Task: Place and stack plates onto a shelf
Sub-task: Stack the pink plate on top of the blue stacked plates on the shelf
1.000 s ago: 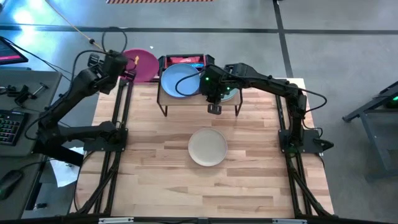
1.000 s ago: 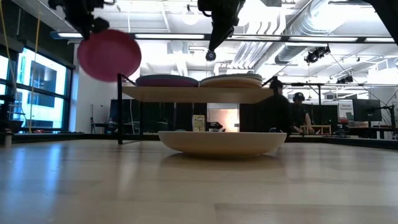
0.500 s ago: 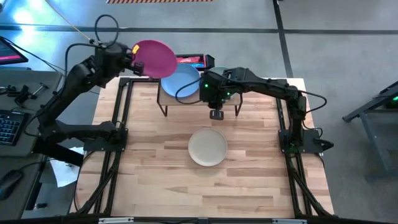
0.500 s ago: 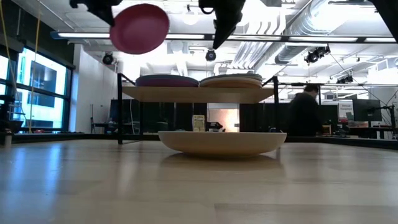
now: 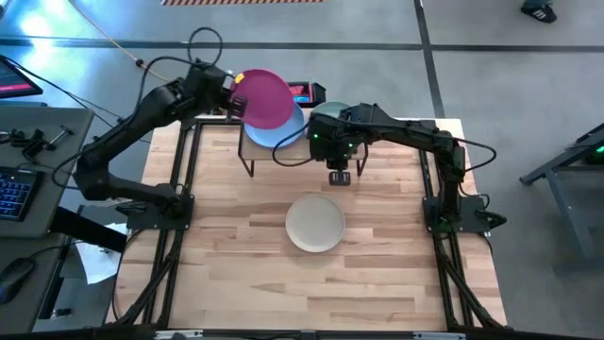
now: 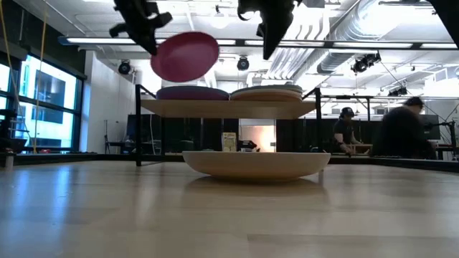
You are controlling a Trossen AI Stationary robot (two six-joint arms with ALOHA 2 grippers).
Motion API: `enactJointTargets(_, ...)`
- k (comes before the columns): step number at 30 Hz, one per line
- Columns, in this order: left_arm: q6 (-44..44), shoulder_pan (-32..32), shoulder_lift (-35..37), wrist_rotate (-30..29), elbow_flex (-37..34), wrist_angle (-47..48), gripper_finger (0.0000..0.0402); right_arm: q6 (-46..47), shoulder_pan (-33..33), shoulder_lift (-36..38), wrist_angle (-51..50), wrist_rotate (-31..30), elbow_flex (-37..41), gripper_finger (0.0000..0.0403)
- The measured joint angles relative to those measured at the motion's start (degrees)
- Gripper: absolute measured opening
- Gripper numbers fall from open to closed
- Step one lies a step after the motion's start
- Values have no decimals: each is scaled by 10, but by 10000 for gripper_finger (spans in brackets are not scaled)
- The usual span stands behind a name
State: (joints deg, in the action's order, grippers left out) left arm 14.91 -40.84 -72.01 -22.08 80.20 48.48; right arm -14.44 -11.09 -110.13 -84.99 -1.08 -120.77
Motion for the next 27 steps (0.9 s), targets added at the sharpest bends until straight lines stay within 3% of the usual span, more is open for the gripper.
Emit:
enactJointTargets(6, 20, 0, -48, 32, 42, 7, 0, -26, 0, 0, -26, 0, 0, 55)
enactJointTargets(14, 35, -1, -116, 50, 136, 113, 0, -51, 0, 0, -50, -2, 0, 55)
enactJointTargets(19, 41, -13, -146, 108, 156, 126, 0, -71, -2, 0, -50, -1, 0, 55)
enactJointTargets(27, 45, -48, -177, 153, 175, 192, 0, -85, -2, 0, -50, -2, 0, 55)
